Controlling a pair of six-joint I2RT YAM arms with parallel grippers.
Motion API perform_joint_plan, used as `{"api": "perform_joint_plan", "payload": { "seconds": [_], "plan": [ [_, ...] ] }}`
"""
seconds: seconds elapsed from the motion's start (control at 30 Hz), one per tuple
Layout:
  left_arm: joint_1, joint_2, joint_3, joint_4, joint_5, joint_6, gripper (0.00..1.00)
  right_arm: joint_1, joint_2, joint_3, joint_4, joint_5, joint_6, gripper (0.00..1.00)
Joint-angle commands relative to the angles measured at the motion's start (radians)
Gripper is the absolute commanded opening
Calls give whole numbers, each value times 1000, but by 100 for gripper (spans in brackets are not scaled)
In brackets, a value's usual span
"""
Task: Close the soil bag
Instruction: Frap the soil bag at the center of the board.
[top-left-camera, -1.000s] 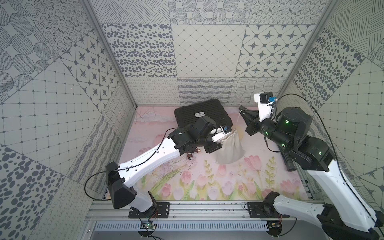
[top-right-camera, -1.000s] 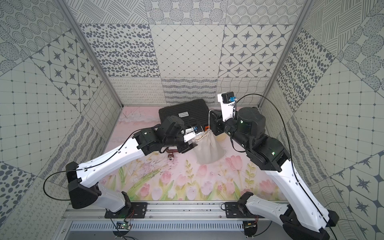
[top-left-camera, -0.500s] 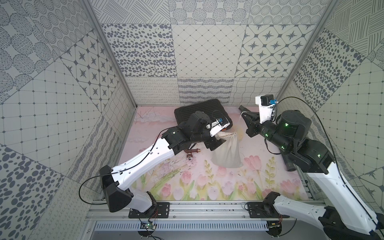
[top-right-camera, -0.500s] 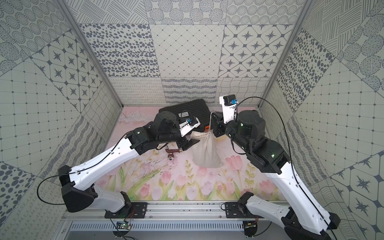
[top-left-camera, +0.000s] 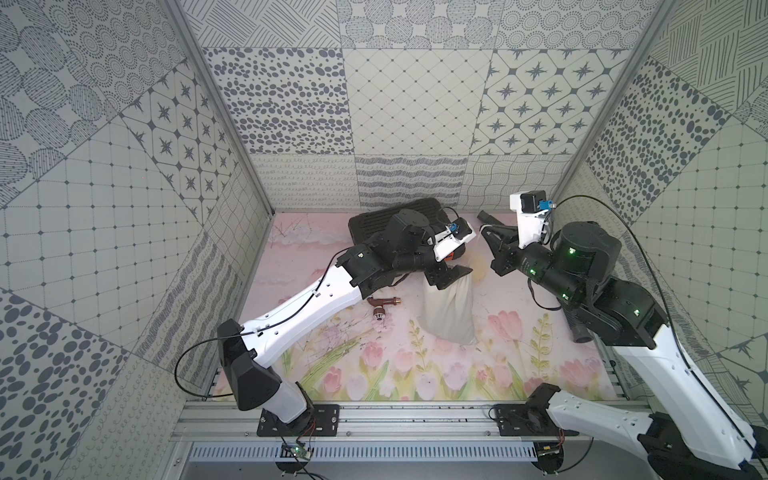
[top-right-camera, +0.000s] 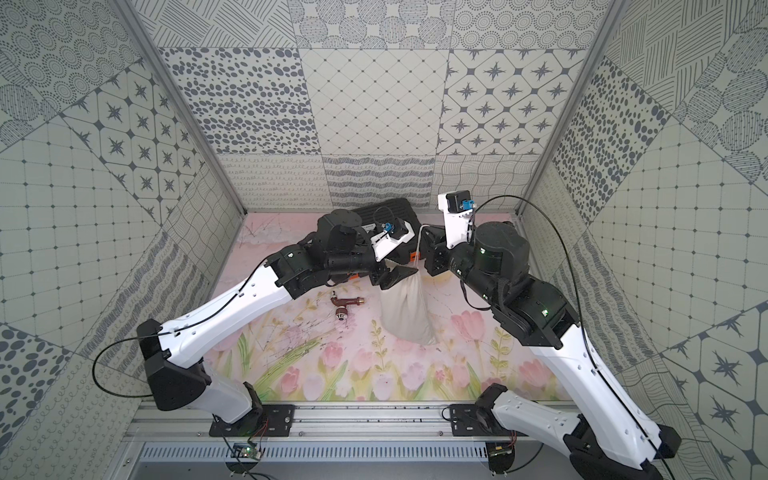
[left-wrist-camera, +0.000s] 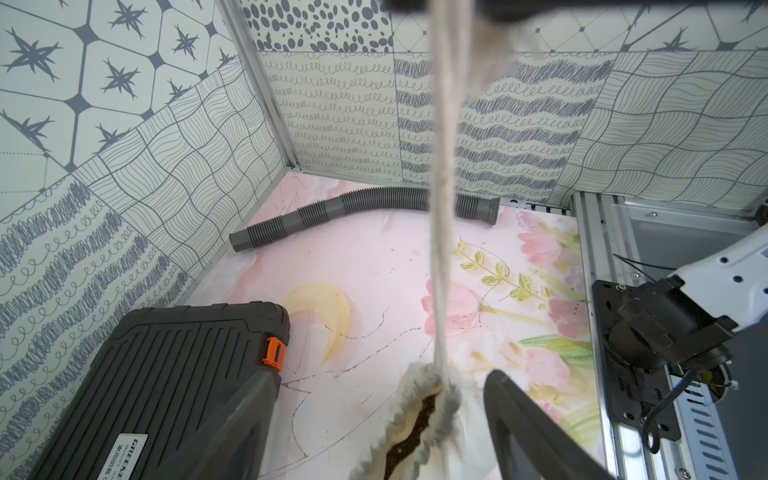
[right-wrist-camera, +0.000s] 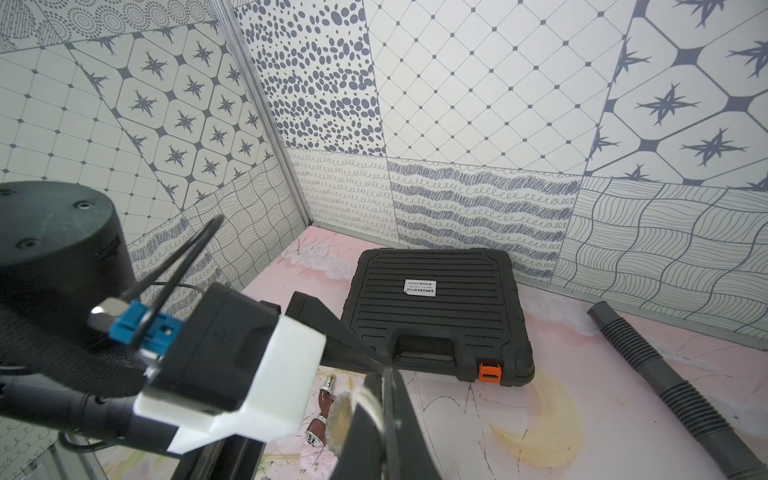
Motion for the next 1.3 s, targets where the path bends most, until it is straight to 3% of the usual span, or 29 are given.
{"api": "perform_joint_plan", "payload": {
  "seconds": [0.0, 0.37, 0.6, 1.03, 1.27],
  "plan": [
    [9, 16, 28, 85, 116, -29, 76, 5, -15, 17, 163, 7, 19, 0],
    [5, 59, 59, 112, 149, -57, 49, 11, 5, 38, 167, 19, 18, 0],
    [4, 71, 42, 94, 159, -45, 24, 14, 1, 43, 167, 32, 13, 0],
    [-35, 72, -5, 33, 76, 33, 20, 12, 0, 76, 167, 30, 13, 0],
    [-39, 82, 5, 24, 4, 43, 13, 12, -14, 81, 166, 47, 14, 0]
  ]
}}
